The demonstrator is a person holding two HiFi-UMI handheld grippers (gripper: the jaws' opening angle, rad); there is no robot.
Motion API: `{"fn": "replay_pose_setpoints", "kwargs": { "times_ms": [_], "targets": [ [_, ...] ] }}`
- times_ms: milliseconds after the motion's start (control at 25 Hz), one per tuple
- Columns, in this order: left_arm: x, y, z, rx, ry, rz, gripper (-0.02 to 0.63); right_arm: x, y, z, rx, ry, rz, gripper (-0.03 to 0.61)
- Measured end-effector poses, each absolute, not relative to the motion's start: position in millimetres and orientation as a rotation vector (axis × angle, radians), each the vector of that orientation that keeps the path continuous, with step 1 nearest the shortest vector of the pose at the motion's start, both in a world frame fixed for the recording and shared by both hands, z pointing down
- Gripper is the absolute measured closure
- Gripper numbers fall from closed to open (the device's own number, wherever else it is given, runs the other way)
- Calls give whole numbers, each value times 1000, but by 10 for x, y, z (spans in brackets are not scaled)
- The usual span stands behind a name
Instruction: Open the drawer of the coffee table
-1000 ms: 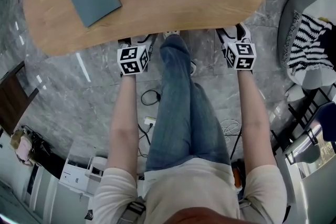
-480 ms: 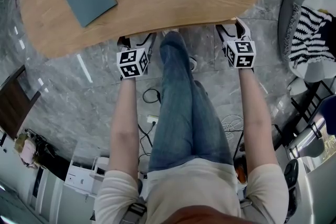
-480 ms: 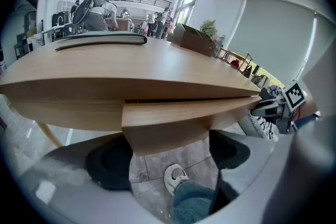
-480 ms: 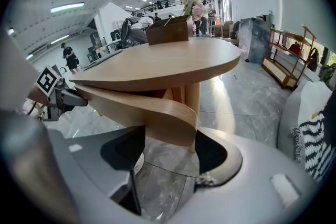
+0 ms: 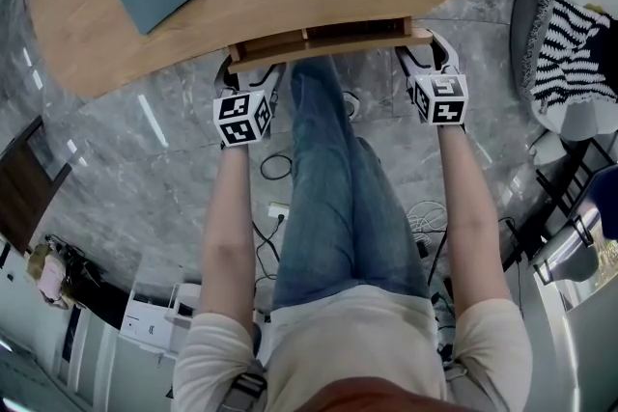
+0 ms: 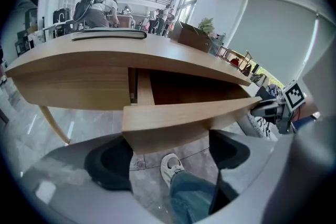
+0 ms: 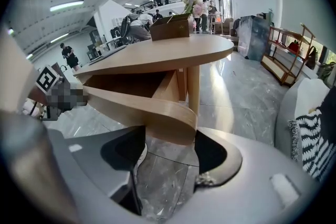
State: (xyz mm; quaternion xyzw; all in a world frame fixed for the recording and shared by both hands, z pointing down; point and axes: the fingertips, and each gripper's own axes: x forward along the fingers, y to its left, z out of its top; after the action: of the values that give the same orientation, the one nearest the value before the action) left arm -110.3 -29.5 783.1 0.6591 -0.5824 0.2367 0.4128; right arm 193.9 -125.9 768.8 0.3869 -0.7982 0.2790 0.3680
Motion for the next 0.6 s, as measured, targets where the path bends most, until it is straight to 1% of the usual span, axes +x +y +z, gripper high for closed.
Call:
{"fn": "replay_pose_setpoints", "kwargs": {
  "times_ms": [600],
  "targets": [
    [-935,191,7850,1639,-1447,609,161,2122,-794,7707,985,-2020,725,298]
  ]
}}
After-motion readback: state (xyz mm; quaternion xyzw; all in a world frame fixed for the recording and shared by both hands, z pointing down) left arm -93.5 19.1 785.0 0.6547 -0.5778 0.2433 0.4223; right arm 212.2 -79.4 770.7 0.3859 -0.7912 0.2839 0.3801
